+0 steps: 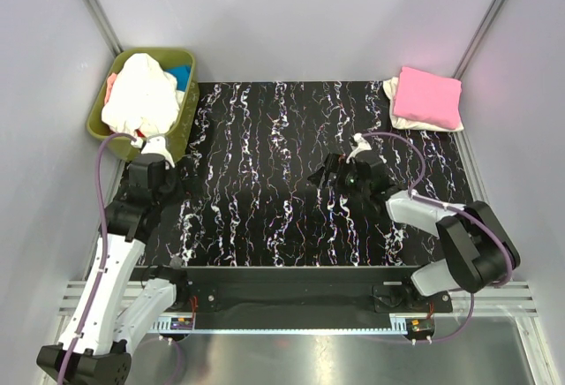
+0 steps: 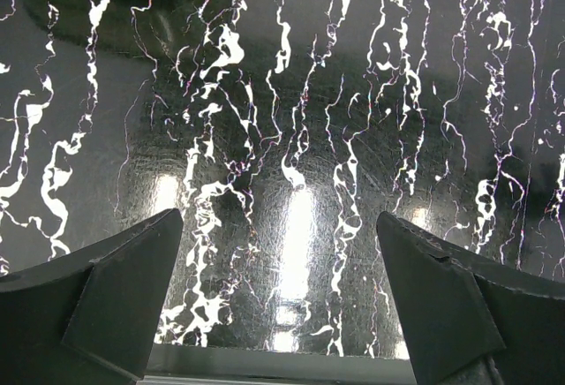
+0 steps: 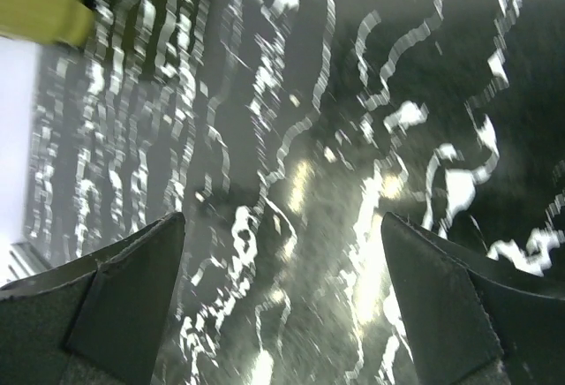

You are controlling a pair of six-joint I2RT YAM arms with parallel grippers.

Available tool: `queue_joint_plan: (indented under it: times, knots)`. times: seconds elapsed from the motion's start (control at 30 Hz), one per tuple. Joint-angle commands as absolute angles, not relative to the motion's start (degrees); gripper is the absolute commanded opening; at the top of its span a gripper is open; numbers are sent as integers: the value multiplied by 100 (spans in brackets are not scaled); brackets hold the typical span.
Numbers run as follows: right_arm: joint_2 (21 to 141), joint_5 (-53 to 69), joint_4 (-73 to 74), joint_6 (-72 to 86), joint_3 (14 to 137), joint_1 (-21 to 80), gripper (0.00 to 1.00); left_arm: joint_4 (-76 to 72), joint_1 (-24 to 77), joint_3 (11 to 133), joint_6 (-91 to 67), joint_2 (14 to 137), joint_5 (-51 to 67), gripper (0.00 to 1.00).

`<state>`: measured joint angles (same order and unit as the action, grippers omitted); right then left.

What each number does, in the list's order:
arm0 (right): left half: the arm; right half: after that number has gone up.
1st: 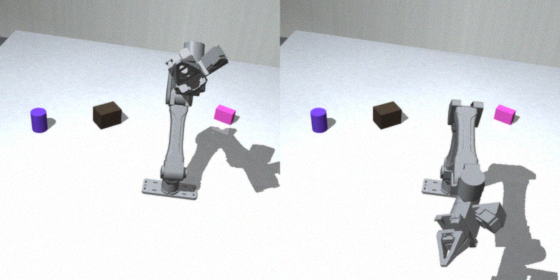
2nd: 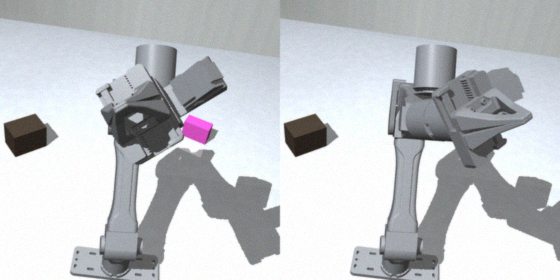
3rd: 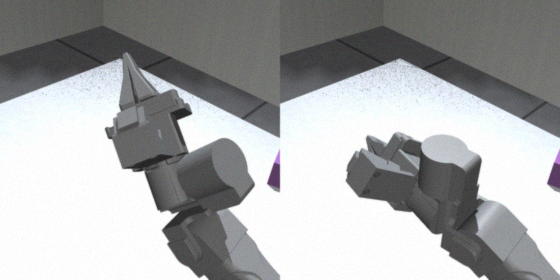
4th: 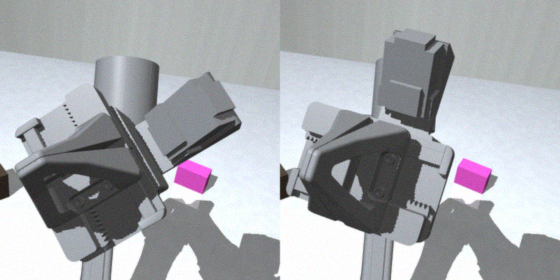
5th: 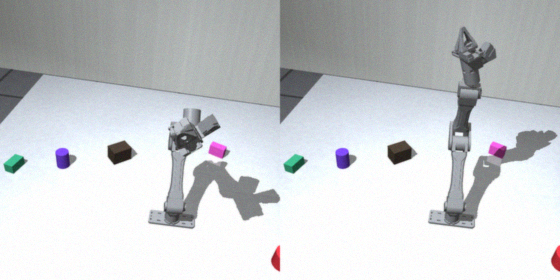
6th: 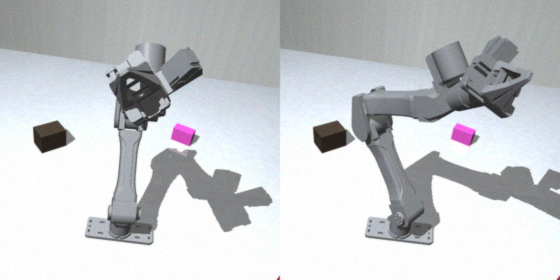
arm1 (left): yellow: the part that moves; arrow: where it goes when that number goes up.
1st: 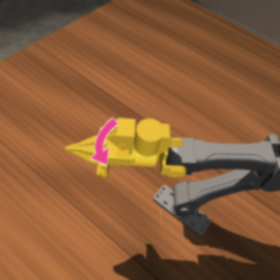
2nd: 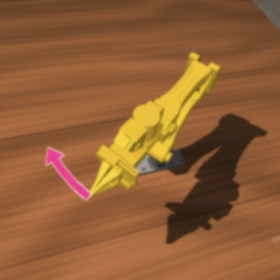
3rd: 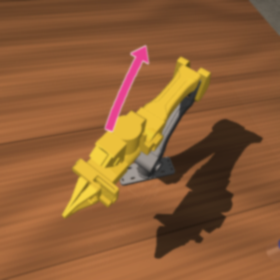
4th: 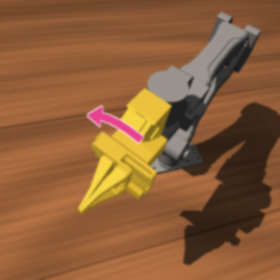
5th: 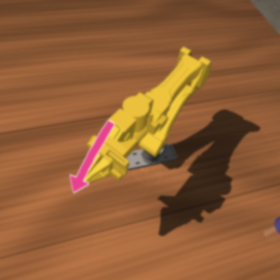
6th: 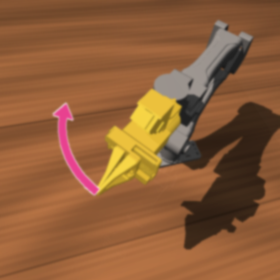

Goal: Fold and stack the t-shirts
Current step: Reset both grippers

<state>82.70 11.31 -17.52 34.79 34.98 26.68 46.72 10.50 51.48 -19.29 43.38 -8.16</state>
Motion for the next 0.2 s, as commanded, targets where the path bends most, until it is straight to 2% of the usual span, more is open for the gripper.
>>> queue_joint_plan:
  times: [0.0,0.17]
  knots:
    - [8243,1274,-2760,3481,3576,2698,100,4439,1020,5159,-1785,4342,-669,99]
    - [8710,1661,-2329,3401,3999,2698,100,4447,1020,5212,-1758,4167,-781,99]
